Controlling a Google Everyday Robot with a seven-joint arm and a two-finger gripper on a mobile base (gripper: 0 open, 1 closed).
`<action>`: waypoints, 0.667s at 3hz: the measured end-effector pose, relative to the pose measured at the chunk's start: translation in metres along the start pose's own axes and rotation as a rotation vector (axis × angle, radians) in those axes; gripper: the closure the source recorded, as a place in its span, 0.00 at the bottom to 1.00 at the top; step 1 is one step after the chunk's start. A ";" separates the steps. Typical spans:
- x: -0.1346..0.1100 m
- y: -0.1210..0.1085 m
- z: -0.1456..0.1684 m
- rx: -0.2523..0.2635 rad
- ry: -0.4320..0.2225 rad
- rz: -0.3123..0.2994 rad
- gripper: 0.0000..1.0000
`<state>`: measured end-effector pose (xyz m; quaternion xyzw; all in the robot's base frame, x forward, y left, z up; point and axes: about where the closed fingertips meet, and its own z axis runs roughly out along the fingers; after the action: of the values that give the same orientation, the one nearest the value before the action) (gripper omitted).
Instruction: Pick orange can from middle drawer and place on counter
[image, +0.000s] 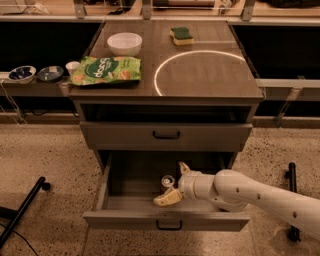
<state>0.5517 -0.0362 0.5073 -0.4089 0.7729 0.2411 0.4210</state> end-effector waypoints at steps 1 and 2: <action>0.008 -0.007 0.015 0.038 0.012 0.010 0.00; 0.017 -0.012 0.034 0.067 0.032 0.029 0.00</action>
Offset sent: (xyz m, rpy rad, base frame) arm 0.0341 0.0168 -0.0537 -0.0610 0.0228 -0.1186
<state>0.5719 -0.0257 0.4748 -0.3872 0.7931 0.2142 0.4185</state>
